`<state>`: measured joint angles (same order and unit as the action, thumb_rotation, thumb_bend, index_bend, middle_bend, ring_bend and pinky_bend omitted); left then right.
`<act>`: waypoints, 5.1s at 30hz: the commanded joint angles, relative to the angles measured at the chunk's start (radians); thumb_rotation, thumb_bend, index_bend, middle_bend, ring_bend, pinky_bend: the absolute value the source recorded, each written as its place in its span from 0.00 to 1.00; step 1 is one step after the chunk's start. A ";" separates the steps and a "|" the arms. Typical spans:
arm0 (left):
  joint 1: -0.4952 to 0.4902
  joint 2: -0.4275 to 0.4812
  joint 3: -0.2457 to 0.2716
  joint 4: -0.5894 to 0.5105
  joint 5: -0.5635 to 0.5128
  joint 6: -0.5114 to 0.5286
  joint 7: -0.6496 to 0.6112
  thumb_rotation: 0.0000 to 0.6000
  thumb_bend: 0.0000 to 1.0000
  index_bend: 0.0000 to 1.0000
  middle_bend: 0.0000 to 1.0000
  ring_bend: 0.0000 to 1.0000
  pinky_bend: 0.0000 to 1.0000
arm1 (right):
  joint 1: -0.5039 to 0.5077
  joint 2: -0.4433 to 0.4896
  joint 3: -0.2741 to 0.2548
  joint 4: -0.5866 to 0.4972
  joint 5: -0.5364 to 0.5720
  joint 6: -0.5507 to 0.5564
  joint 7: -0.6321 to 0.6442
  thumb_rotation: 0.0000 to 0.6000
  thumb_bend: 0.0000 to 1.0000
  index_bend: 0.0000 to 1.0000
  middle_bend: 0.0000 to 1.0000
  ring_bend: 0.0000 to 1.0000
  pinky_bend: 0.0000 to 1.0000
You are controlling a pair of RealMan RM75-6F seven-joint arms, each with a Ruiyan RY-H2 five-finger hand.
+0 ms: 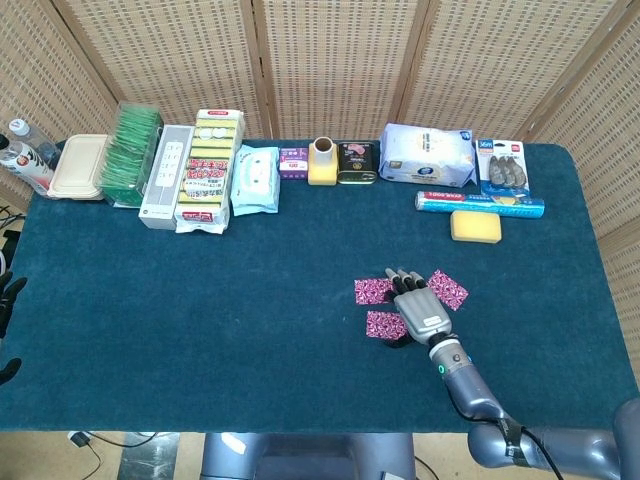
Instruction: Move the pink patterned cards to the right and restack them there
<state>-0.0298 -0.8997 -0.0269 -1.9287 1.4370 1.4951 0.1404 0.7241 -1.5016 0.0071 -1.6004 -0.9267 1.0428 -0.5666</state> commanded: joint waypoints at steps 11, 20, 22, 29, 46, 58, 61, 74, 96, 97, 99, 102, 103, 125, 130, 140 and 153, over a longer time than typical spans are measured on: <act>0.001 -0.001 0.002 0.000 0.002 0.003 0.001 1.00 0.11 0.00 0.00 0.00 0.08 | -0.033 -0.014 -0.011 0.030 -0.057 0.025 -0.027 0.73 0.10 0.29 0.00 0.00 0.06; 0.005 -0.001 0.004 -0.001 0.010 0.010 0.002 1.00 0.11 0.00 0.00 0.00 0.08 | -0.052 -0.024 -0.005 0.032 -0.065 0.017 -0.026 0.75 0.10 0.30 0.00 0.00 0.06; 0.006 -0.002 0.005 -0.001 0.013 0.012 0.004 1.00 0.11 0.00 0.00 0.00 0.08 | -0.052 -0.031 -0.001 0.034 -0.062 0.016 -0.036 0.76 0.10 0.31 0.00 0.00 0.06; 0.006 -0.001 0.005 0.000 0.013 0.013 0.001 1.00 0.11 0.00 0.00 0.00 0.08 | -0.055 -0.053 0.012 0.056 -0.049 0.007 -0.045 0.86 0.10 0.33 0.00 0.00 0.06; 0.004 -0.001 0.005 -0.001 0.011 0.008 0.003 1.00 0.11 0.00 0.00 0.00 0.08 | -0.056 -0.045 0.030 0.047 -0.023 -0.028 -0.050 0.95 0.21 0.39 0.00 0.00 0.06; 0.003 0.000 0.005 0.000 0.009 0.005 0.000 1.00 0.11 0.00 0.00 0.00 0.08 | -0.047 -0.013 0.042 0.001 0.019 -0.057 -0.055 0.98 0.24 0.40 0.00 0.00 0.06; 0.002 0.000 0.006 0.000 0.010 0.004 0.001 1.00 0.11 0.00 0.00 0.00 0.08 | -0.045 0.001 0.043 -0.026 0.024 -0.055 -0.058 0.98 0.24 0.40 0.00 0.00 0.06; 0.005 0.002 0.008 0.001 0.016 0.006 -0.007 1.00 0.11 0.00 0.00 0.00 0.08 | -0.030 0.053 0.073 -0.078 0.066 -0.029 -0.071 0.99 0.24 0.40 0.00 0.00 0.06; 0.012 0.024 0.027 0.005 0.065 0.012 -0.063 1.00 0.10 0.00 0.00 0.00 0.08 | 0.032 0.050 0.213 0.002 0.575 0.174 -0.260 0.97 0.25 0.42 0.00 0.00 0.07; 0.013 0.028 0.030 0.008 0.073 0.012 -0.073 1.00 0.10 0.00 0.00 0.00 0.08 | 0.040 0.040 0.228 -0.007 0.623 0.207 -0.286 0.98 0.25 0.42 0.00 0.00 0.07; 0.014 0.032 0.035 0.012 0.083 0.010 -0.089 1.00 0.10 0.00 0.00 0.00 0.08 | 0.053 0.027 0.249 -0.022 0.694 0.253 -0.330 0.98 0.25 0.42 0.00 0.00 0.07; 0.015 0.037 0.040 0.015 0.094 0.011 -0.101 1.00 0.10 0.00 0.00 0.00 0.08 | 0.068 0.014 0.271 -0.034 0.753 0.288 -0.367 0.98 0.25 0.42 0.00 0.00 0.07; 0.016 0.038 0.042 0.017 0.101 0.013 -0.106 1.00 0.10 0.00 0.00 0.00 0.08 | 0.072 0.008 0.278 -0.035 0.767 0.295 -0.377 0.98 0.26 0.42 0.00 0.00 0.07; 0.015 0.046 0.048 0.030 0.111 0.007 -0.138 1.00 0.10 0.00 0.00 0.00 0.08 | 0.081 -0.057 0.318 0.064 0.839 0.263 -0.409 0.98 0.26 0.42 0.00 0.00 0.09; 0.014 0.047 0.048 0.031 0.111 0.005 -0.142 1.00 0.10 0.00 0.00 0.00 0.08 | 0.076 -0.065 0.324 0.073 0.845 0.246 -0.404 0.97 0.26 0.42 0.00 0.00 0.09; 0.017 0.051 0.048 0.034 0.111 0.011 -0.156 1.00 0.10 0.00 0.00 0.00 0.08 | 0.081 -0.085 0.331 0.092 0.848 0.245 -0.410 0.98 0.26 0.42 0.00 0.00 0.09; 0.012 0.053 0.046 0.038 0.105 0.001 -0.166 1.00 0.10 0.00 0.00 0.00 0.08 | 0.074 -0.091 0.335 0.117 0.844 0.224 -0.408 0.98 0.26 0.36 0.00 0.00 0.09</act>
<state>-0.0179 -0.8465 0.0192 -1.8904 1.5417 1.4966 -0.0252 0.7986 -1.5922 0.3423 -1.4832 -0.0829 1.2668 -0.9749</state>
